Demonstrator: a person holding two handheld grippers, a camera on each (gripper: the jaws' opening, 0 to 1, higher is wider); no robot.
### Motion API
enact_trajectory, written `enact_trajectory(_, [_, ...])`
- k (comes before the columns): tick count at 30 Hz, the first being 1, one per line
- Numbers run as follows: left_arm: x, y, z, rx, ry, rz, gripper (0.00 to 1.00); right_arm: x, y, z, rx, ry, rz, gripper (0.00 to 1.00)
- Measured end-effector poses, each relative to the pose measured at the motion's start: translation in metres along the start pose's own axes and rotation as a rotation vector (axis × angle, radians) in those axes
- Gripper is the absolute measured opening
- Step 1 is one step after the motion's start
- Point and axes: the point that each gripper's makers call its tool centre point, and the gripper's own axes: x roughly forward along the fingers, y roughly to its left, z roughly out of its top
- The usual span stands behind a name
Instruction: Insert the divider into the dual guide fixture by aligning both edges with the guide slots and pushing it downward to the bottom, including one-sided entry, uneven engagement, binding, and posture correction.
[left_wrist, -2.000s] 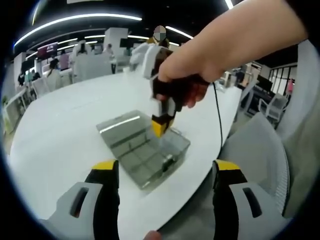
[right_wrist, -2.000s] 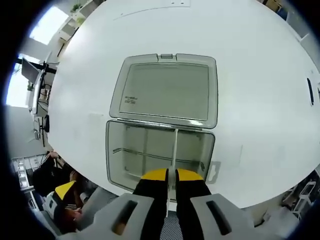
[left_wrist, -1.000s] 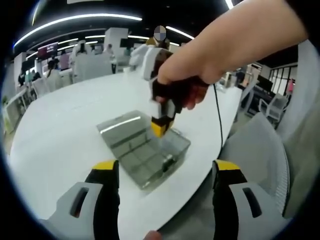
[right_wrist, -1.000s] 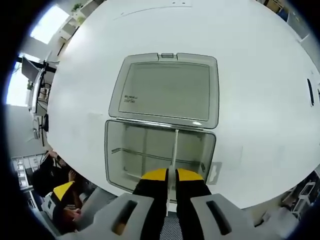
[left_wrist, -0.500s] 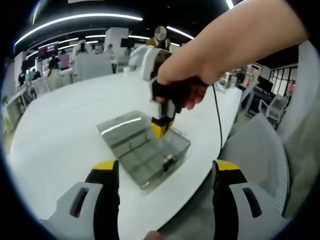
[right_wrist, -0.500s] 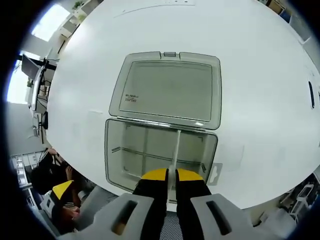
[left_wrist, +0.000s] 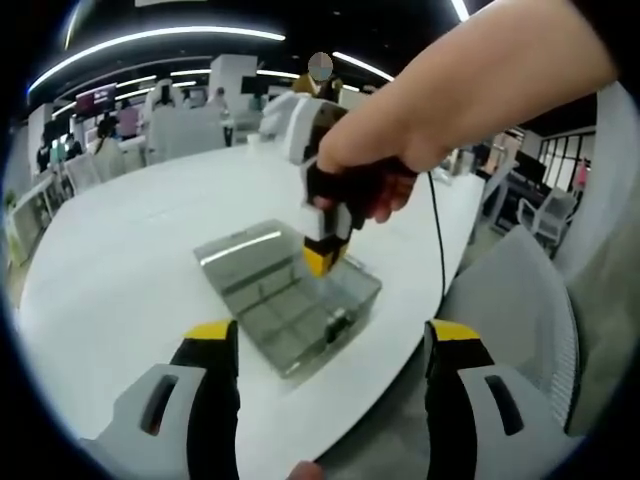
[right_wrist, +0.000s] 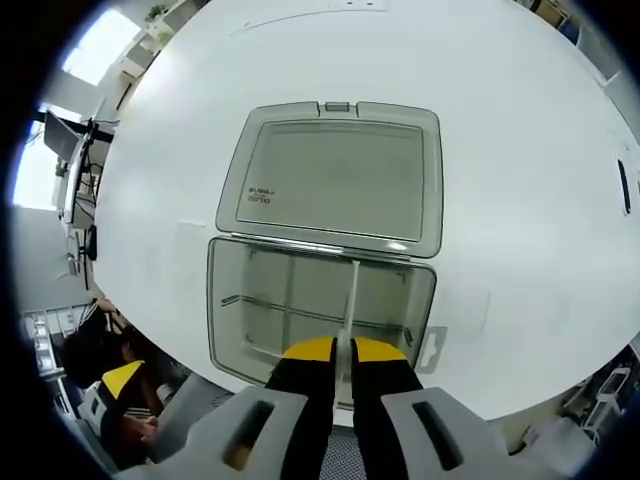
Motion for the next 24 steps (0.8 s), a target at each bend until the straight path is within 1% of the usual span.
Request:
enact_trajectory(15, [0.0,0.0008,-0.0007,-0.003,0.005,0.001,0.74,0.0031,-0.0002,0.0041,-0.029,0.015,0.005,0.0])
enact_trajectory(24, [0.0007,-0.0003,-0.0012,0.0,0.009,-0.002,0.73,0.0041,0.0001,0.003,-0.055,0.02,-0.011,0.0])
